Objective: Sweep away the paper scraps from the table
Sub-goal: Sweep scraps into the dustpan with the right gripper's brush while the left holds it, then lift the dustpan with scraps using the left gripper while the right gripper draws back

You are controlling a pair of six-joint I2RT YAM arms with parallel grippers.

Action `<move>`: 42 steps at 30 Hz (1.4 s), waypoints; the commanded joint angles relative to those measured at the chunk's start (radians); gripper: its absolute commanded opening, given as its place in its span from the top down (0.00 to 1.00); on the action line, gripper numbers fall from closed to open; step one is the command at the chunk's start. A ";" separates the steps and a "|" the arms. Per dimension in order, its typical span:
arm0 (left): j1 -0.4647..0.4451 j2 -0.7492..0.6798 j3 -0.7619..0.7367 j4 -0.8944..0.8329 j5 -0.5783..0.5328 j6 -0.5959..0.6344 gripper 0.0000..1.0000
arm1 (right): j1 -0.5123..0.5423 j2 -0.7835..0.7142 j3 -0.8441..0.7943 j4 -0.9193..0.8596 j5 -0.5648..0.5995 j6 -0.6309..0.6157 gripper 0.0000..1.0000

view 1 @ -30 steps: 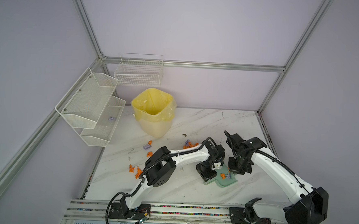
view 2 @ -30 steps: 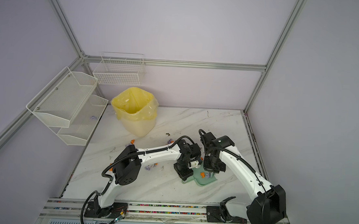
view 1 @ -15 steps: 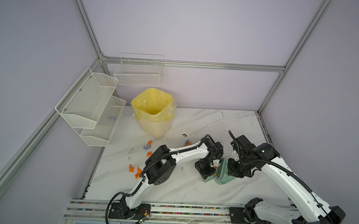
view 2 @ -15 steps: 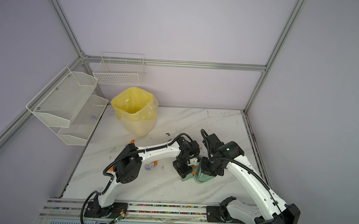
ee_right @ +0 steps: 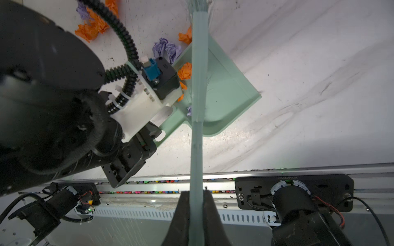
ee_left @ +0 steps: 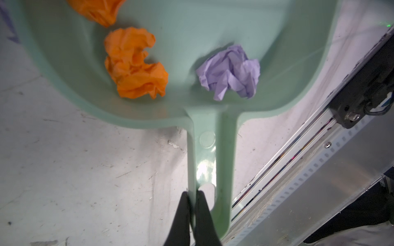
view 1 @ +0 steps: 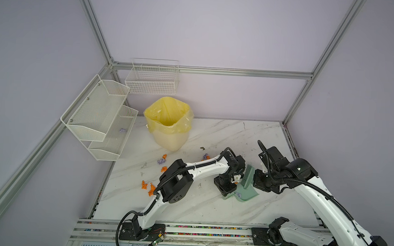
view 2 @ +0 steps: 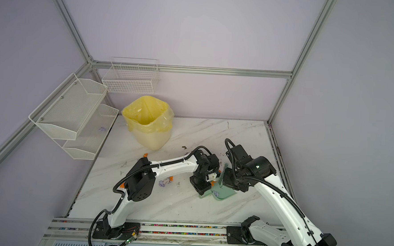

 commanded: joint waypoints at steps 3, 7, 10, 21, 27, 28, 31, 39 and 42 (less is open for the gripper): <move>0.002 -0.055 0.079 -0.005 0.000 -0.013 1.00 | 0.005 0.011 0.075 -0.024 0.135 0.047 1.00; -0.006 -0.077 0.076 0.003 0.007 -0.024 1.00 | 0.005 0.029 0.118 -0.024 0.197 0.054 1.00; -0.020 -0.092 0.077 0.003 0.015 -0.032 1.00 | 0.005 0.040 0.138 -0.020 0.234 0.053 1.00; -0.029 -0.167 0.032 0.027 -0.016 -0.075 1.00 | -0.024 0.095 0.169 0.153 0.276 -0.009 1.00; -0.030 -0.195 0.035 0.026 -0.038 -0.093 1.00 | -0.165 0.135 0.192 0.269 0.195 -0.126 1.00; -0.029 -0.199 0.035 0.026 -0.044 -0.096 1.00 | -0.202 0.138 0.189 0.291 0.175 -0.145 1.00; -0.029 -0.209 0.041 0.022 -0.067 -0.096 1.00 | -0.275 0.149 0.183 0.362 0.149 -0.196 1.00; 0.006 -0.210 0.132 -0.042 -0.148 -0.130 1.00 | -0.373 0.197 0.113 0.610 0.011 -0.193 1.00; 0.039 -0.210 0.175 -0.073 -0.188 -0.139 1.00 | -0.393 0.209 0.077 0.687 -0.030 -0.177 1.00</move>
